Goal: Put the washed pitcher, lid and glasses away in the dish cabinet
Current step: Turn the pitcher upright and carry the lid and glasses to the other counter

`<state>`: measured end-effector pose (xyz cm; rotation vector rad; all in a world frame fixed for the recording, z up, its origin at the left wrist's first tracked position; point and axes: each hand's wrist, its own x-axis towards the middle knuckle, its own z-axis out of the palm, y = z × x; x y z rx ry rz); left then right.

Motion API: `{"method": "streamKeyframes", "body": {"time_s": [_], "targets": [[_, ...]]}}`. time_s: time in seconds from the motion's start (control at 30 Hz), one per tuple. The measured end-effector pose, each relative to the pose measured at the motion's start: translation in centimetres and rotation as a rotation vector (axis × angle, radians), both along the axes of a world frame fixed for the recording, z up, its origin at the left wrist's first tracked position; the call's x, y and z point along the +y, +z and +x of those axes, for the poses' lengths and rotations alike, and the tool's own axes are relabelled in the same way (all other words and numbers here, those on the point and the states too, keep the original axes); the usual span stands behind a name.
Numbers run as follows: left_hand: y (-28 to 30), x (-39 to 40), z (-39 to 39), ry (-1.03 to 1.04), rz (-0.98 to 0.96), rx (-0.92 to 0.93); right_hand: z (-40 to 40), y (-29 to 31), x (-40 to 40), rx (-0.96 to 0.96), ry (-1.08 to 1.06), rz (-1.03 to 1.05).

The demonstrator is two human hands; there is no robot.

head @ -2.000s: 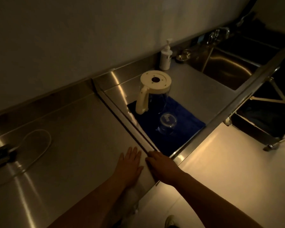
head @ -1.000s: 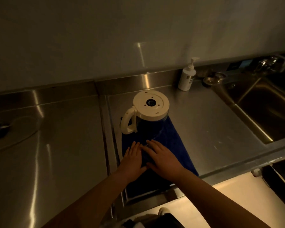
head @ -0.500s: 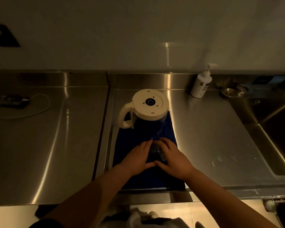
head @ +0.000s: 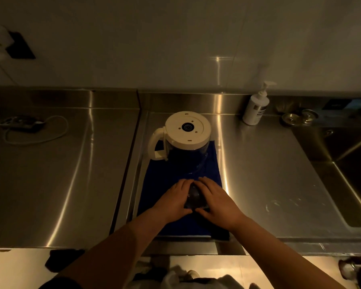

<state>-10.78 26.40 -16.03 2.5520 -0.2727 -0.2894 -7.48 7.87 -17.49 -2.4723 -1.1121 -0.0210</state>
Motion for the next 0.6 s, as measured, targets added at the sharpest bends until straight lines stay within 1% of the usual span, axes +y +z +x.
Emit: {"method": "streamKeyframes", "body": {"time_s": [0.1,0.17,0.23,0.3,0.4,0.6], "targets": [[1.5,-0.3,0.5,0.012,-0.076,-0.055,0.5,0.2,0.0,0.045,-0.003,0.068],[2.4,-0.6,1.1,0.013,-0.087,-0.098,0.6,0.6,-0.1,0.115,-0.038,0.152],[2.8,-0.8,1.6,0.005,-0.075,-0.103,0.5,0.8,-0.2,0.14,-0.05,0.181],[2.7,-0.8,1.6,0.004,-0.059,-0.081,0.2,0.6,-0.3,0.111,-0.038,0.158],[2.4,-0.5,1.3,0.055,-0.081,-0.055,-0.3,0.1,-0.2,0.068,-0.043,0.121],[2.3,0.8,0.8,0.13,-0.152,-0.003,-0.3,0.2,0.5,0.041,-0.002,0.145]]}}
